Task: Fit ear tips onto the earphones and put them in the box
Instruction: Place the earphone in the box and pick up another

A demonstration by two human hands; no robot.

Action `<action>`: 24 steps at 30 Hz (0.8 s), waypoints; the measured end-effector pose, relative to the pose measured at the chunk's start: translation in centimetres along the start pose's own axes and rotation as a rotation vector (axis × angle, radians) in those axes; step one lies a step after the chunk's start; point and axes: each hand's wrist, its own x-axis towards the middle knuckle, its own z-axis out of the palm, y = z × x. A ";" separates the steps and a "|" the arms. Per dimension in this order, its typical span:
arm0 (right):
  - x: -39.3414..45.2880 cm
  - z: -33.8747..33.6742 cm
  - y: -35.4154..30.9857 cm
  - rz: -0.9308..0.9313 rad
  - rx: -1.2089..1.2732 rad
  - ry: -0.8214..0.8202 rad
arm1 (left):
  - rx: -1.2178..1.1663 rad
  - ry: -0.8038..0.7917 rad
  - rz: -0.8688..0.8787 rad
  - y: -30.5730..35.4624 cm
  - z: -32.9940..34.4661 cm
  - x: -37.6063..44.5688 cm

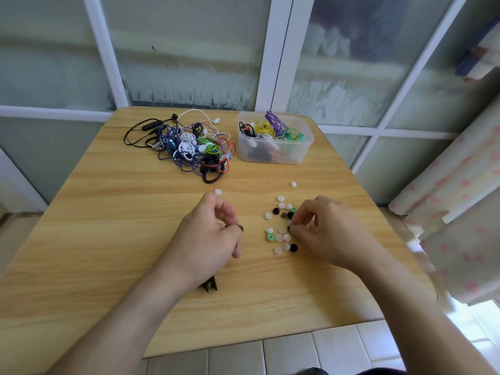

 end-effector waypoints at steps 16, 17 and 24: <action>-1.4 0.0 -2.5 -0.021 0.839 0.131 | -0.231 0.057 0.023 0.6 -1.0 0.1; -1.5 0.2 -2.7 -0.039 0.914 0.108 | -0.255 0.036 0.046 0.6 -1.1 0.1; -2.2 1.2 -4.2 -0.056 1.063 -0.049 | -0.327 0.002 0.094 0.7 -1.1 0.2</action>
